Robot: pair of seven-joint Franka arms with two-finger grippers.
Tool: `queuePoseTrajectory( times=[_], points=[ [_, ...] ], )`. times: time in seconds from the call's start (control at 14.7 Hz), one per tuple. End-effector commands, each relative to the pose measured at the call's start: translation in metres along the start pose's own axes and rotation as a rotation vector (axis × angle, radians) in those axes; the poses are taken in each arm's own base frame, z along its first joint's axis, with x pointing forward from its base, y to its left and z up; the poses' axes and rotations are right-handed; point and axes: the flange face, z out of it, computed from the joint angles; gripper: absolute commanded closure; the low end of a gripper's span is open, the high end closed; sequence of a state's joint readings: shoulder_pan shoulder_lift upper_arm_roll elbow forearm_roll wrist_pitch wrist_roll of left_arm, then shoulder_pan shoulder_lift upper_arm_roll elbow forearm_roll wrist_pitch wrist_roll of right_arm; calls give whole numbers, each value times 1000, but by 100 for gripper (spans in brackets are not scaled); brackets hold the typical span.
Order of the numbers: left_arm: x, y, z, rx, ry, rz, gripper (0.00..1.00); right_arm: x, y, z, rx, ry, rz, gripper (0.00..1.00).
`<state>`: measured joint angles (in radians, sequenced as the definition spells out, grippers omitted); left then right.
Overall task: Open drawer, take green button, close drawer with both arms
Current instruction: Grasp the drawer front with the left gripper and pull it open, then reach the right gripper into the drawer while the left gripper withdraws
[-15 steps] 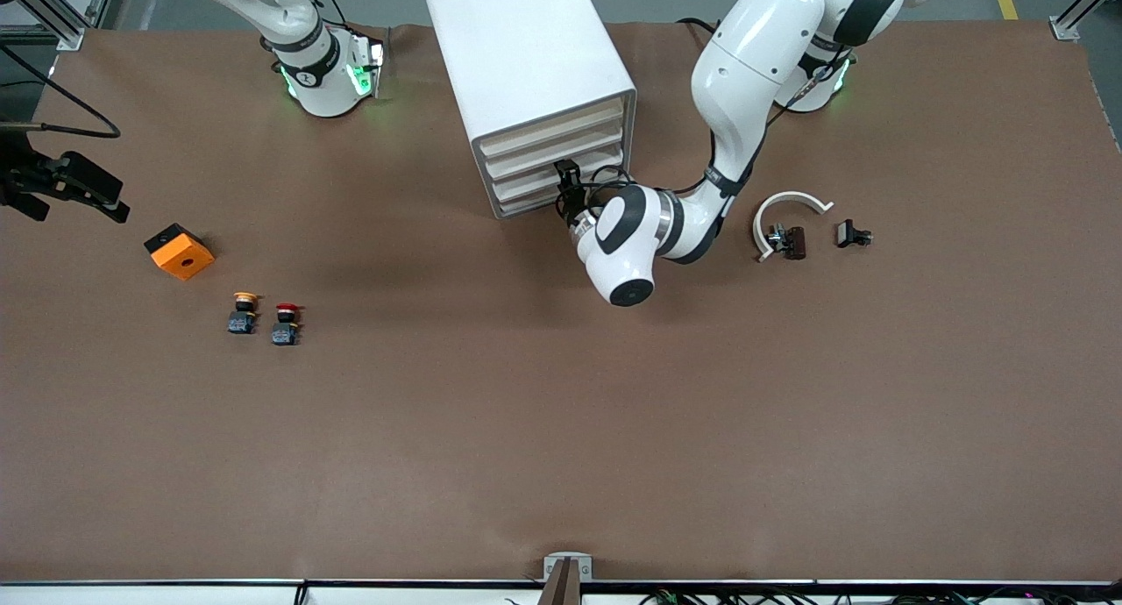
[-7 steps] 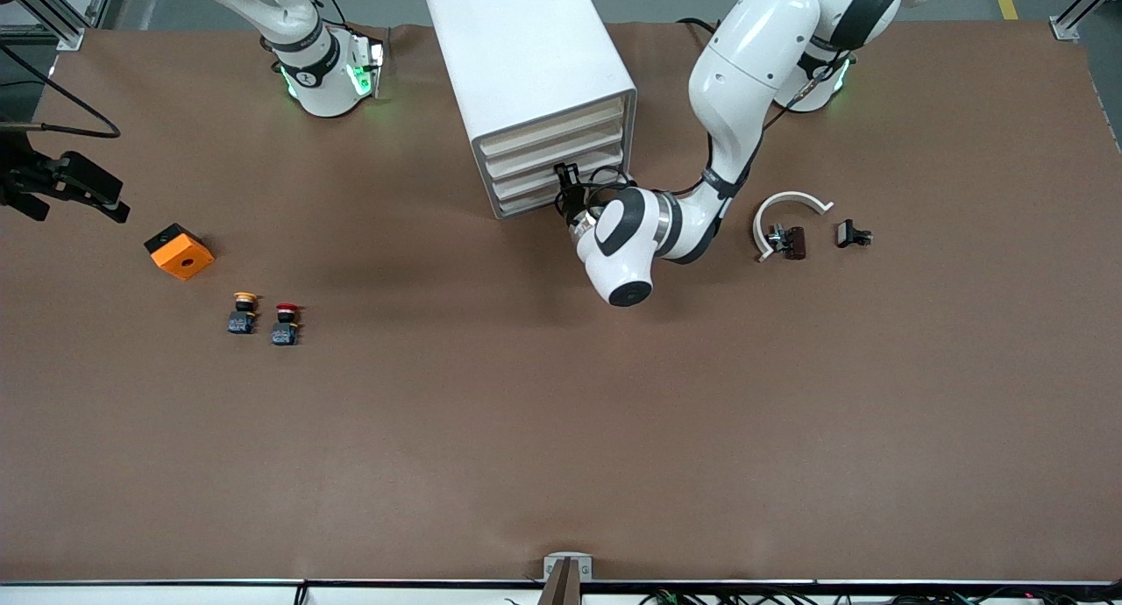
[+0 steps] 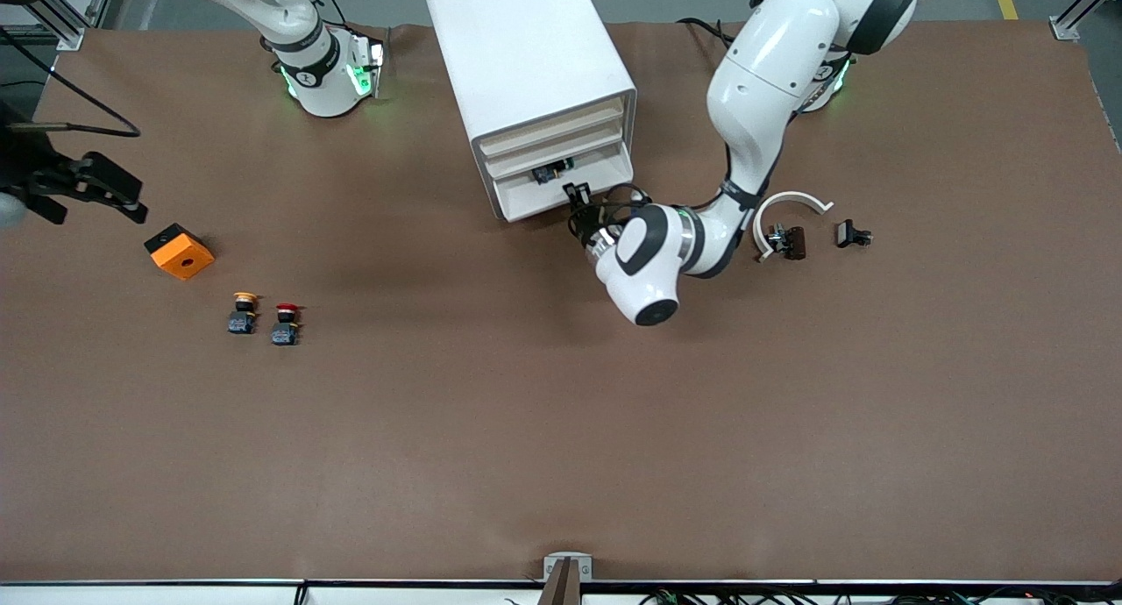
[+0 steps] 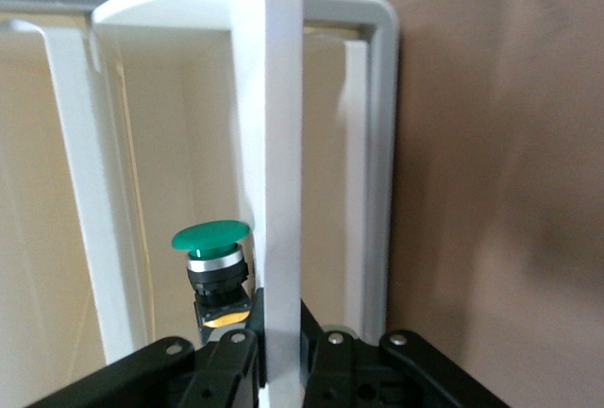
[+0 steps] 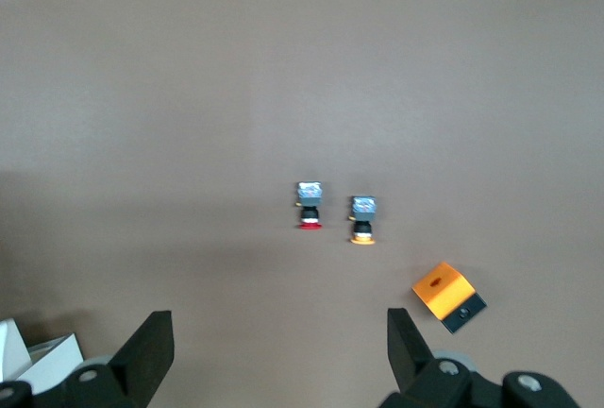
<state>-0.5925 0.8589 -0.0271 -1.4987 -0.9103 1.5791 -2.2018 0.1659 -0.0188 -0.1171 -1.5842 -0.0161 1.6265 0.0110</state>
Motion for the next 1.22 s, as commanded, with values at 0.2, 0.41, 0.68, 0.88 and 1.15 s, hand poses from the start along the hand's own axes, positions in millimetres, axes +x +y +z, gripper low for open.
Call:
queuePoseTrajectory(
  times=[0.2,0.41,0.68,0.88,1.15],
  points=[
    [-6,13,-64,-63,-108,29,69,23,-55,27,-6,18,-74,0],
    [-4,12,-75,-77,-117,69,0,28,-87,38,-22,25,-60,0],
    [-2,4,-110,-168,-101,109,0,35,-122,55,-12,46,54,0],
    [2,-7,-157,-376,29,159,0,34,-156,77,-23,5,111,0],
    [33,-19,-234,-606,138,301,0,6,-245,116,-77,-82,301,0]
  ],
)
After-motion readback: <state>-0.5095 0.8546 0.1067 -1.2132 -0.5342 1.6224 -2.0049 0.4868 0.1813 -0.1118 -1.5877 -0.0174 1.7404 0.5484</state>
